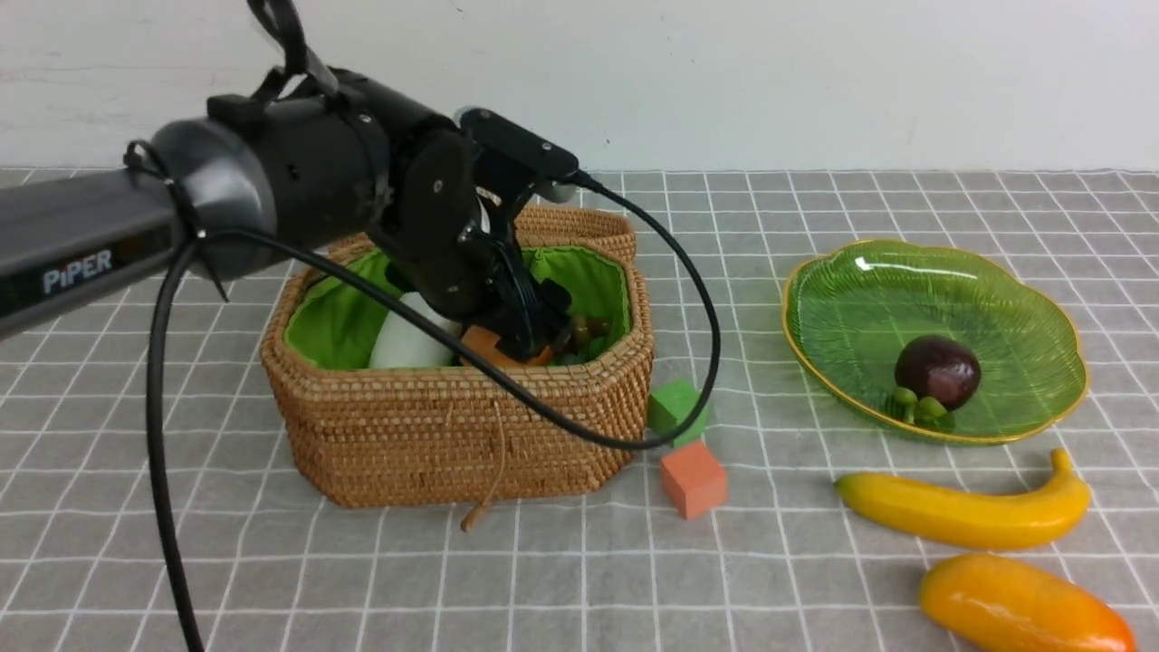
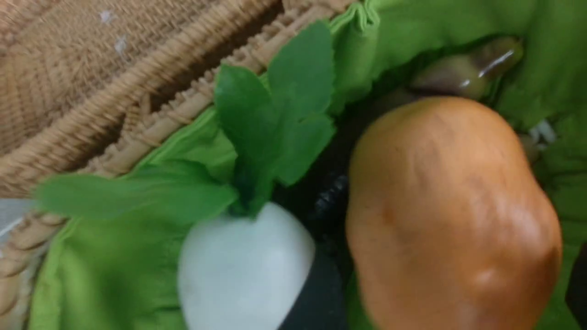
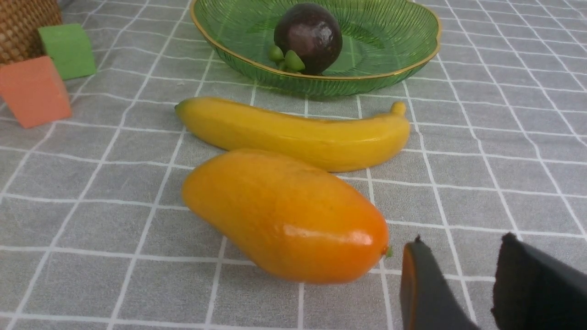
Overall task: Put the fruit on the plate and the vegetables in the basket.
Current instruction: Grab a potato with your left arm and place it in the basket on the left, then use the right arm to grab a mango and put it into the right plate
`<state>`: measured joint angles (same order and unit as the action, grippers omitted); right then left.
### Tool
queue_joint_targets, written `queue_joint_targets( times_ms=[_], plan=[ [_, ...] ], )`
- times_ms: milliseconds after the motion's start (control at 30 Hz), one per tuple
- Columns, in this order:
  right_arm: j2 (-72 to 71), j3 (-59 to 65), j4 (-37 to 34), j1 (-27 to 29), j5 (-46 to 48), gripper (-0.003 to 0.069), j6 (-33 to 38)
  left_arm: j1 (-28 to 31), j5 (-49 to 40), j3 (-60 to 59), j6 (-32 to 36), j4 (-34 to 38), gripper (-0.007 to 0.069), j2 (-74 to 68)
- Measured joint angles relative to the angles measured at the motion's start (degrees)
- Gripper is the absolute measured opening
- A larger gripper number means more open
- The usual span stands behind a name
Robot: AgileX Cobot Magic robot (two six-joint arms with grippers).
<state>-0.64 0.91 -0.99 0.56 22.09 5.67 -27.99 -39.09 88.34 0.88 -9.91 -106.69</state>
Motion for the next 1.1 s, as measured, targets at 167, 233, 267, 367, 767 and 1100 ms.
queue_joint_targets(
  times_ms=[167,233,267,367,767,1100],
  plan=[
    [0.0,0.0,0.0,0.0,0.0,0.0242,0.0,0.0,-3.5,0.0,0.0,0.0,0.0648,5.3],
    [0.0,0.0,0.0,0.0,0.0,0.0242,0.0,0.0,-5.6,0.0,0.1,0.0,0.0624,8.0],
    [0.0,0.0,0.0,0.0,0.0,0.0242,0.0,0.0,-7.0,0.0,0.5,0.0,0.0606,9.6],
    [0.0,0.0,0.0,0.0,0.0,0.0242,0.0,0.0,-12.6,0.0,2.3,0.1,0.0528,14.2],
    [0.0,0.0,0.0,0.0,0.0,0.0242,0.0,0.0,-31.6,-1.0,0.8,4.3,0.0047,36.4],
    [0.0,0.0,0.0,0.0,0.0,0.0242,0.0,0.0,-31.6,-17.5,-3.5,4.7,-0.0013,60.4]
  ],
)
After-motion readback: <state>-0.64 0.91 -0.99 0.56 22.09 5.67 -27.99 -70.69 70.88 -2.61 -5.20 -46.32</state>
